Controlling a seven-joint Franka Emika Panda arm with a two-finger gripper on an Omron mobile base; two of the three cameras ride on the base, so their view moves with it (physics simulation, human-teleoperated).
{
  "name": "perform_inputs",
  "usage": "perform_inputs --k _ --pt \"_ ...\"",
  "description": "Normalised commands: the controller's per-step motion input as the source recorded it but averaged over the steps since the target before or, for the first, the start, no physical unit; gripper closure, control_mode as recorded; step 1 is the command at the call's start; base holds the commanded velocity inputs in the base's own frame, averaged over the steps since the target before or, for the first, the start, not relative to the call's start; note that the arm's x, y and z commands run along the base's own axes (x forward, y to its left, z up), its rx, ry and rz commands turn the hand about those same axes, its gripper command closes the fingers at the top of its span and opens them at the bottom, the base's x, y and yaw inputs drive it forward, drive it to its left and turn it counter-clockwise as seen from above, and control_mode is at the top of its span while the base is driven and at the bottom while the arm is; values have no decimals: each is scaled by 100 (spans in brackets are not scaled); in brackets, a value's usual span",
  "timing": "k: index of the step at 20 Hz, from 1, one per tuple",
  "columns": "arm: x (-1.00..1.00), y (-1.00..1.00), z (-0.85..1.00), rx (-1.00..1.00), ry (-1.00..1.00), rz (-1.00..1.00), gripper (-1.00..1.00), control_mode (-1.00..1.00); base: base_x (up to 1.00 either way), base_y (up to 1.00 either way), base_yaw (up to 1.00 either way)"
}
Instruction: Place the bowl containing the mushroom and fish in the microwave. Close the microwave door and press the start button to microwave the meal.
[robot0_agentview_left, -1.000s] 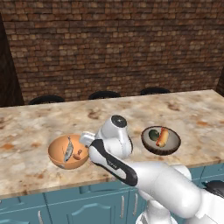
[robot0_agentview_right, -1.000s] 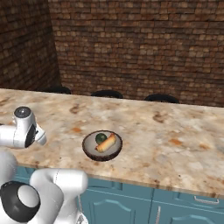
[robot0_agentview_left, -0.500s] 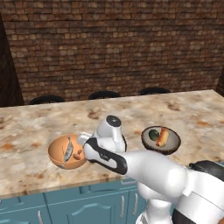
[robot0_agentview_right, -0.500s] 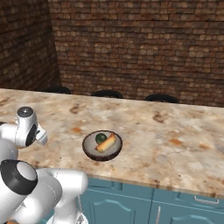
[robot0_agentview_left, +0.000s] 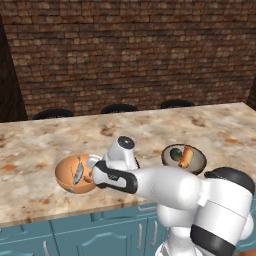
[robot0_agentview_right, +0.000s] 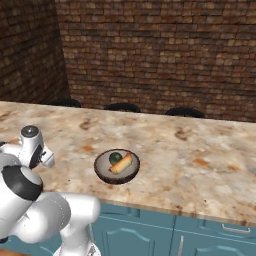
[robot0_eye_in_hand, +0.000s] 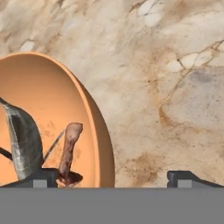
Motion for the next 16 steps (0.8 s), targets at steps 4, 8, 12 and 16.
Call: perform_inputs --k 4,8,12,16 --pt "13 12 -20 0 0 0 -100 -100 0 0 0" --pt "12 19 -14 0 0 0 100 -100 0 0 0" --pt "0 2 0 0 0 0 100 -100 0 0 0" --pt "0 0 0 0 0 0 100 -100 0 0 0"
